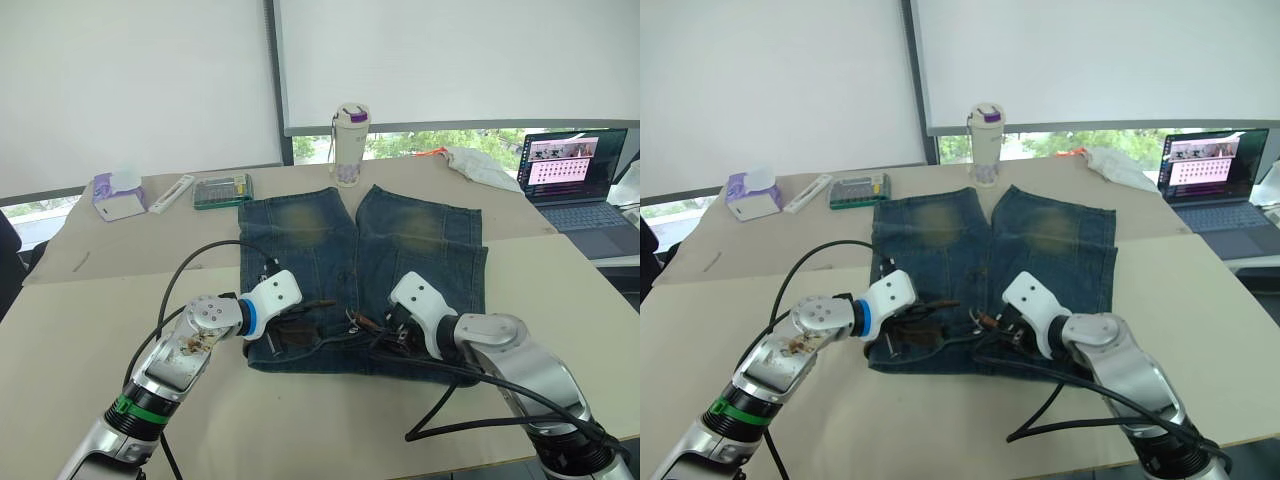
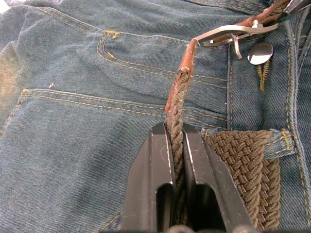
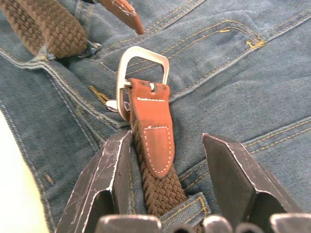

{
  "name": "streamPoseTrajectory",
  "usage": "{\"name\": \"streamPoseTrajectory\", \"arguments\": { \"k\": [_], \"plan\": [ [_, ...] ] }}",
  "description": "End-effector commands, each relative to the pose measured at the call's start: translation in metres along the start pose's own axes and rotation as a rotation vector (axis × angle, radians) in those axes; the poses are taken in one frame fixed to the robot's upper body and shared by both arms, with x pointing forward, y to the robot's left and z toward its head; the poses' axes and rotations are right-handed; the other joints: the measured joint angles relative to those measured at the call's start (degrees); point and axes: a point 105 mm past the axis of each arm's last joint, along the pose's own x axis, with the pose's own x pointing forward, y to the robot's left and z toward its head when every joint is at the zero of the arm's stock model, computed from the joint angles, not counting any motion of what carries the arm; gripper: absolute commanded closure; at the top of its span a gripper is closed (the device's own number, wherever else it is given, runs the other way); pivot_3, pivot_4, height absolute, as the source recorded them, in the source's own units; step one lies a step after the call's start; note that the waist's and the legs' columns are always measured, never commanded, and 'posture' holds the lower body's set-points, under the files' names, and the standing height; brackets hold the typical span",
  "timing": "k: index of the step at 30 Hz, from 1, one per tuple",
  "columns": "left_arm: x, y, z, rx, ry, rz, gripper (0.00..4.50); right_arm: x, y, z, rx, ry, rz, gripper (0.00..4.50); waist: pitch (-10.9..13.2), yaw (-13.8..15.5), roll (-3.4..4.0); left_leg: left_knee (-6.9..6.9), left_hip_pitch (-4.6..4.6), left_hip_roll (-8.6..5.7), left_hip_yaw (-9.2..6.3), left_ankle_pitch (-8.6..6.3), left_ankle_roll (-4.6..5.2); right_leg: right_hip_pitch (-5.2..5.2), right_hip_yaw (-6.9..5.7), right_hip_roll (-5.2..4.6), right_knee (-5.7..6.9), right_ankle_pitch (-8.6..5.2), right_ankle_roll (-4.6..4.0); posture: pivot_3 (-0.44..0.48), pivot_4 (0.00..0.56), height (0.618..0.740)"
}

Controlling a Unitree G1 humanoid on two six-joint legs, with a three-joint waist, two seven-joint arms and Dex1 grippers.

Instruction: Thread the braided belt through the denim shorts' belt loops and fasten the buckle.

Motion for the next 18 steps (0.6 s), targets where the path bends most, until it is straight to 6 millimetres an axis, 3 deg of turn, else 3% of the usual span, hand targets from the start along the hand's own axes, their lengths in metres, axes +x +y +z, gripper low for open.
{"name": "streamPoseTrajectory", "arguments": {
  "k": [1, 5, 8, 13, 18],
  "plan": [
    [-0.001, 0.001, 0.010, 0.039, -0.030, 0.007, 4.50, 0.000, 0.004, 0.010, -0.038, -0.036, 0.001, 1.93, 0.00, -0.03, 0.00, 0.00, 0.00, 0.00, 0.00, 0.00, 0.00, 0.00, 0.00, 0.00, 0.00, 0.00, 0.00, 0.000, 0.150, 0.740],
    [0.000, 0.000, 0.010, 0.038, -0.032, 0.008, 4.50, 0.003, 0.002, 0.005, -0.080, 0.000, -0.013, 1.93, 0.00, 0.03, 0.00, 0.01, 0.00, -0.01, 0.00, 0.00, 0.00, 0.00, 0.00, -0.01, 0.00, 0.00, 0.00, 0.000, 0.150, 0.740],
    [0.001, -0.002, 0.010, 0.035, -0.034, 0.007, 4.50, 0.004, 0.001, 0.003, -0.078, 0.007, -0.012, 2.66, 0.00, 0.00, 0.00, 0.01, 0.00, 0.00, 0.00, 0.00, 0.00, 0.01, -0.01, 0.00, -0.01, 0.00, 0.00, 0.000, 0.150, 0.740],
    [0.002, -0.003, 0.009, 0.030, -0.034, 0.010, 4.50, 0.002, -0.005, 0.000, -0.031, 0.010, -0.036, 4.40, -0.02, 0.06, -0.02, 0.02, 0.00, 0.00, 0.00, 0.00, 0.00, 0.02, -0.01, -0.01, 0.00, 0.00, 0.00, 0.000, 0.150, 0.740],
    [0.002, -0.004, 0.007, 0.022, -0.034, 0.010, 4.50, -0.007, -0.011, 0.004, 0.151, -0.054, -0.048, 4.46, -0.02, 0.06, -0.01, 0.03, -0.01, 0.00, 0.00, 0.00, 0.00, 0.01, 0.00, 0.00, 0.00, 0.00, 0.00, 0.000, 0.150, 0.740]
  ]
}}
